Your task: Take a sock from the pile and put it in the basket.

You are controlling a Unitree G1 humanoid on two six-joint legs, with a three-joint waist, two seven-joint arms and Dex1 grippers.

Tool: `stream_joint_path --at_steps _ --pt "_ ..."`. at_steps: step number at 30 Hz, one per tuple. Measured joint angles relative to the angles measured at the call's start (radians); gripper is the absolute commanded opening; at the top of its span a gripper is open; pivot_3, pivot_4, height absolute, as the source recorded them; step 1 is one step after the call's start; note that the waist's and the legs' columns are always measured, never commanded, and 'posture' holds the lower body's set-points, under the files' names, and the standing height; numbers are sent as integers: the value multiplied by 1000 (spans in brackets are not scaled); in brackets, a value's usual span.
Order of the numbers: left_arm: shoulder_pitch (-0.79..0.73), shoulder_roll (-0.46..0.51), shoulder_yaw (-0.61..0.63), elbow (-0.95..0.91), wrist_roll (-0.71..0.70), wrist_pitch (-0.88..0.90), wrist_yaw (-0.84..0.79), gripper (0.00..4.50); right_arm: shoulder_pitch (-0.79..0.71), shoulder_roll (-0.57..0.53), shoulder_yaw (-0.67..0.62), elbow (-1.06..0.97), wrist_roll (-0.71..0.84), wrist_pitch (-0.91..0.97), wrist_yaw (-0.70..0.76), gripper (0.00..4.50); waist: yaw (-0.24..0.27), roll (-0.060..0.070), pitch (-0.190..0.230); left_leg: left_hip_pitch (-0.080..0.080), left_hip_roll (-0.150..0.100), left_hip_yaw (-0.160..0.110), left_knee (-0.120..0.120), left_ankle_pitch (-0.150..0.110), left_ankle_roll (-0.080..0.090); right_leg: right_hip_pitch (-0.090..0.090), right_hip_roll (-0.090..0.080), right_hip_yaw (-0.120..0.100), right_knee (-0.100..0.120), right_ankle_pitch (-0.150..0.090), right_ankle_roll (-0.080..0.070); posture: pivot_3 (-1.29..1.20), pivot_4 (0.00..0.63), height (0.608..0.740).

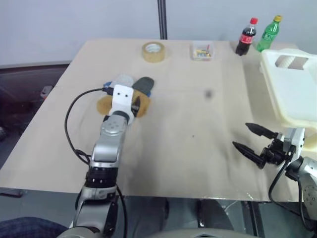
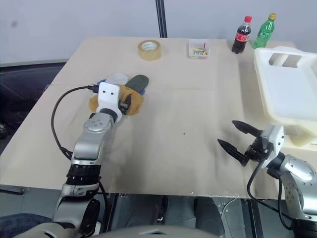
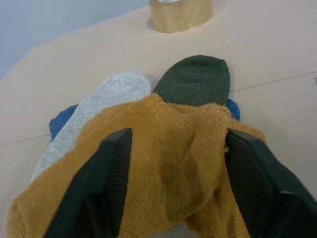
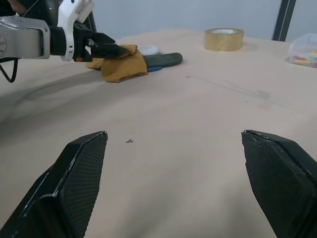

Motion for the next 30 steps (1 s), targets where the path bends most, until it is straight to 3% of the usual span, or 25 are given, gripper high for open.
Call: stream_joint_path --at_steps 1,3,7,8,23,30 --pt "0 0 0 0 0 -1 2 2516 -1 0 0 0 -1 0 0 4500 0 0 0 0 0 0 0 0 0 0 0 0 0 0 0 0 150 738" --pt "-1 -1 1 1 0 -3 7 2153 -3 0 0 0 -1 0 0 4500 0 0 0 0 0 0 0 0 0 0 0 0 0 0 0 0 150 738" --pt "-4 -7 13 3 0 -14 29 261 -9 -1 0 0 -5 0 0 4500 0 0 0 0 0 0 0 0 0 0 0 0 0 0 0 0 150 738" --pt "-6 -7 19 3 0 -16 35 53 -9 -1 0 0 -5 0 0 4500 0 0 0 0 0 0 0 0 0 0 0 0 0 0 0 0 150 738" --pt "-20 -42 78 -29 -54 -127 38 53 -13 -1 5 1 -13 0 2 4500 0 0 0 0 0 0 0 0 0 0 0 0 0 0 0 0 150 738" --pt "16 -46 -12 -139 -100 -121 -90 53 -13 0 22 2 -18 0 3 4500 0 0 0 0 0 1 0 0 0 0 0 0 0 0 0 0 150 738"
